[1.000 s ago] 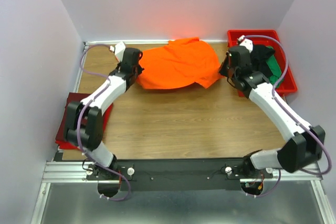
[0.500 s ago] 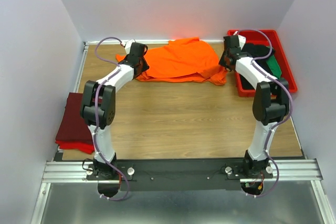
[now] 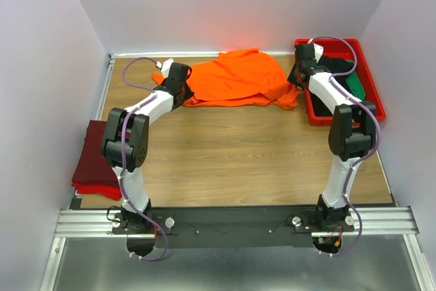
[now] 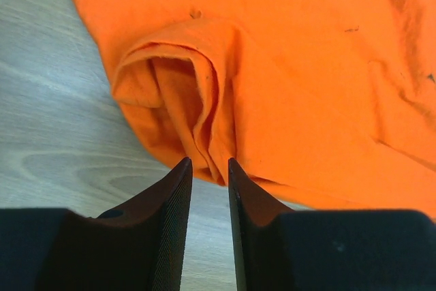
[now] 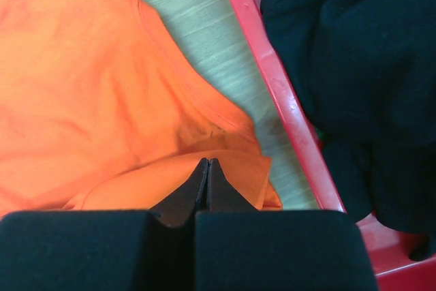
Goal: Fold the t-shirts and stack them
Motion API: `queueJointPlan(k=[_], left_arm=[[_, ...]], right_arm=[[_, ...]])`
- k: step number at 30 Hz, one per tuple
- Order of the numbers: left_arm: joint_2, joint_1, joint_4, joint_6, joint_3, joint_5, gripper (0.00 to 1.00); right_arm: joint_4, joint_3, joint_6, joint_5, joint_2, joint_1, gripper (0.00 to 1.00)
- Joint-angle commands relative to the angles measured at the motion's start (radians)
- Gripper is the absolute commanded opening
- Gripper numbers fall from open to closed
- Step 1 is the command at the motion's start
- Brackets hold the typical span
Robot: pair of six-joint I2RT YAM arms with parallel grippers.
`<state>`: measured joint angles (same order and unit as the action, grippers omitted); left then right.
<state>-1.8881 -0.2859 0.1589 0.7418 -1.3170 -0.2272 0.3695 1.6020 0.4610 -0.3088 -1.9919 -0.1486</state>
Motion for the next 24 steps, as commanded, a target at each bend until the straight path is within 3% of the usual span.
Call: queueJointPlan(k=[1, 24], left_arm=[[-0.039, -0.025, -0.025, 0.028, -0.011, 0.015, 0.35], [-0.151, -0.041, -0.047, 0.070, -0.034, 0.020, 0.35]], right_arm=[[0.008, 0.024, -0.008, 0.030, -0.007, 0.004, 0.00], [0.006, 0.021, -0.005, 0.056, -0.007, 0.006, 0.00]])
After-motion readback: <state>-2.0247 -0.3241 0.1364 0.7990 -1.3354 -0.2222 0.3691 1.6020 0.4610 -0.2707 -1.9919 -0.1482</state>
